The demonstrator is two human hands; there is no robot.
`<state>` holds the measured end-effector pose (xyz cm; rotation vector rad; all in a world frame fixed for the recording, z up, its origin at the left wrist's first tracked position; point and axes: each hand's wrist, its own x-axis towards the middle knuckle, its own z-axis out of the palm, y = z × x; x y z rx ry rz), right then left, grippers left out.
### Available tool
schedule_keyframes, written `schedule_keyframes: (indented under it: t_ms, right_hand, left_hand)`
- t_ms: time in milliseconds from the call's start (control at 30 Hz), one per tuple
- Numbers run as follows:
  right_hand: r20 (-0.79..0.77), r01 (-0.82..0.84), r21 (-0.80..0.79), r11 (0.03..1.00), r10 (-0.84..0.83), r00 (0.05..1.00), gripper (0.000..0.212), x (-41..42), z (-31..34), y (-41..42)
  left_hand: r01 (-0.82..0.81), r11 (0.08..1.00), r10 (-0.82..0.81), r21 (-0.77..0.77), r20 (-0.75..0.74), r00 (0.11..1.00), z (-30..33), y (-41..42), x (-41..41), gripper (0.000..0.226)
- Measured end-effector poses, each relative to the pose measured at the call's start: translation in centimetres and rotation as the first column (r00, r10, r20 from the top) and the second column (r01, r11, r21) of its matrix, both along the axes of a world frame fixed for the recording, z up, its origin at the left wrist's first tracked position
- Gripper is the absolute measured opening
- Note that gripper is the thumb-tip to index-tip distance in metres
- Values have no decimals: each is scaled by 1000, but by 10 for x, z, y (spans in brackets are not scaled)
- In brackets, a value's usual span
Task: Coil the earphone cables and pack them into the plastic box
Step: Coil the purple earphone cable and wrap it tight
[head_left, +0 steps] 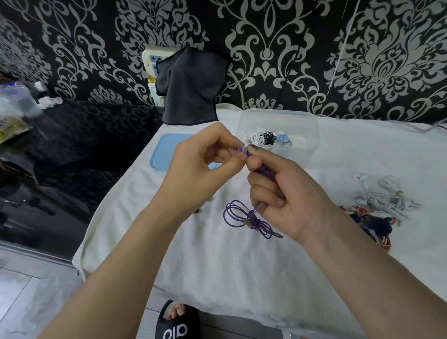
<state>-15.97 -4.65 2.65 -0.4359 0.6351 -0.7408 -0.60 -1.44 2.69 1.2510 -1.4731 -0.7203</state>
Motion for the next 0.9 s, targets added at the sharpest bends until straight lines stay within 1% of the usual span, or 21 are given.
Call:
schedule_keyframes:
  t_ms: [133, 200, 333, 500, 667, 833, 900]
  right_hand:
    - [-23, 7, -18, 1000, -7, 1000, 19, -2, 1, -2]
    - [-41, 5, -30, 1000, -6, 999, 18, -2, 2, -2]
    - [-57, 15, -48, 999, -18, 998, 20, -1, 1, -2]
    - [-29, 20, -35, 999, -21, 999, 21, -1, 0, -2]
    - [11, -13, -39, 999, 14, 1000, 19, -2, 1, -1]
    - [51, -28, -10, 1000, 29, 998, 21, -4, 1, -1]
    - [53, -41, -22, 999, 42, 998, 19, -5, 3, -1]
  left_hand:
    - [20, 1000, -20, 17, -12, 1000, 2, 3, -4, 2]
    - [-5, 999, 6, 38, -22, 1000, 2, 4, -5, 7]
    - [-36, 999, 35, 33, 27, 999, 1, 2, -5, 11]
    - [-48, 999, 49, -15, 81, 996, -2, 1, -4, 12]
    - [-60, 995, 68, -84, 94, 993, -4, 1, -4, 17]
    - [-48, 988, 72, -148, 163, 984, -4, 2, -4, 11]
    - [-51, 988, 74, -148, 152, 986, -3, 2, -4, 9]
